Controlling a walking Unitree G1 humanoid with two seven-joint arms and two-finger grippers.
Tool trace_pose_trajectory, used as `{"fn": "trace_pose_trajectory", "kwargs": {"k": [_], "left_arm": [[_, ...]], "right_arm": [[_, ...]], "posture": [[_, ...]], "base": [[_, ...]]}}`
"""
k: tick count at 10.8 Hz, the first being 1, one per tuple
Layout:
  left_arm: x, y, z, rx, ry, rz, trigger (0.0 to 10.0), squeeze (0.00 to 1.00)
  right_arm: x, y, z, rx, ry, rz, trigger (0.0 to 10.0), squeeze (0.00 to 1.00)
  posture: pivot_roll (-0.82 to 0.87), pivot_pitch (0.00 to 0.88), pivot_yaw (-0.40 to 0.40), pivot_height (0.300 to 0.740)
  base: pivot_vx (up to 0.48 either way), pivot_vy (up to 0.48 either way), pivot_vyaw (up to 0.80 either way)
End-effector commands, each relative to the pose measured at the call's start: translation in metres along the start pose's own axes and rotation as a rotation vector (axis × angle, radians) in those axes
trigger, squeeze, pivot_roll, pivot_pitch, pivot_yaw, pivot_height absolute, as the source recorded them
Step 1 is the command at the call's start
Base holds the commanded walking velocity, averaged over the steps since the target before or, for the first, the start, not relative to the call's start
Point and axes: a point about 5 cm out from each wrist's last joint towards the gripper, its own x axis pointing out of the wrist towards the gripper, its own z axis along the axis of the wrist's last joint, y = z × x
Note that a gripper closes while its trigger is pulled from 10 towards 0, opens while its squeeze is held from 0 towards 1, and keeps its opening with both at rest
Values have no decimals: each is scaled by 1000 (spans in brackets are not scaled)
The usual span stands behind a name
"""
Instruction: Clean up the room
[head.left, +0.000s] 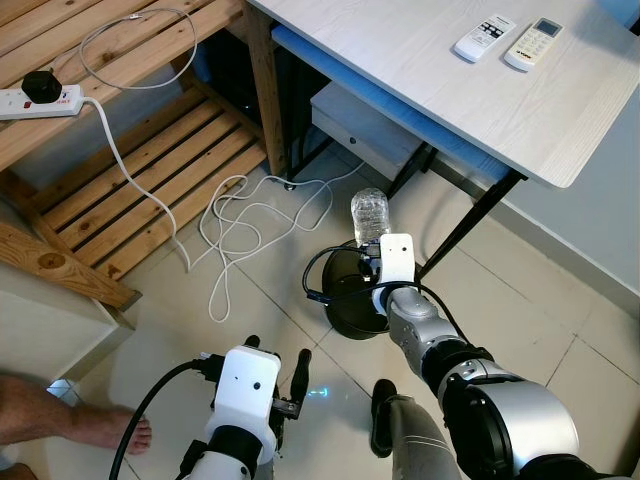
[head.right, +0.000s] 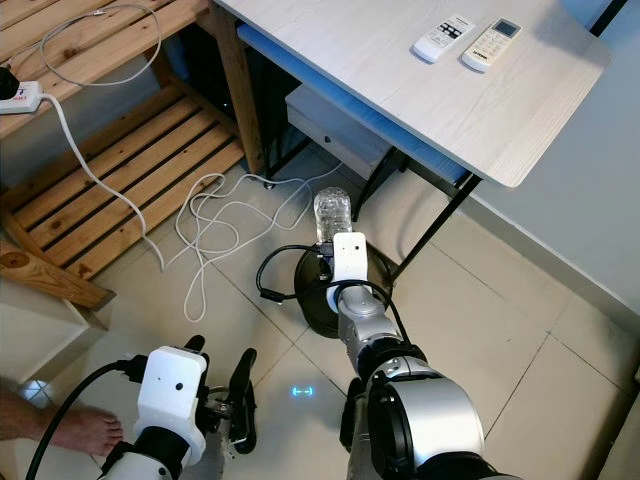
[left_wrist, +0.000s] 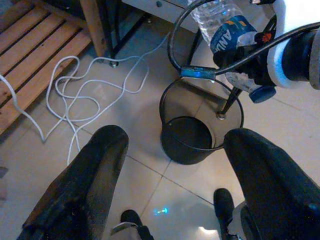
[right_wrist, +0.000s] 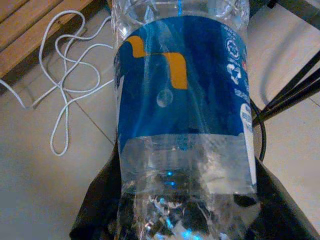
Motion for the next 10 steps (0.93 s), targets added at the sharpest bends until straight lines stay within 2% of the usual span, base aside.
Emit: {"fn": "trace_pose_trajectory", "kwargs": {"k": [1,2,3,4,10], "left_arm": [[-6,-29,-2,-53,17,-89,10000,0],[-6,-30,-2,-53,17,-87,10000,0],[-6,-31,-1,-53,16,-86,10000,0],[-7,-31,-1,-54,16,-83,10000,0],[-7,-33,0,-49,8,-73,10000,0]], "right_arm": [[-1,2,-4,5,8,8,0,0],[-1,2,-5,-3,13,-1,3490,0],[-1,1,-5,-8,15,-8,10000,0],[-1,0,-5,36,22,-11,10000,1000],[1,0,5,133,-1,-14,10000,1000]], "posture": [[239,330,-13,731],[239,331,-15,731],[241,333,-19,731],[243,337,-23,731],[247,344,-36,731]], "base": [[0,0,0],[0,0,0],[0,0,0],[0,0,0],[0,0,0]]}}
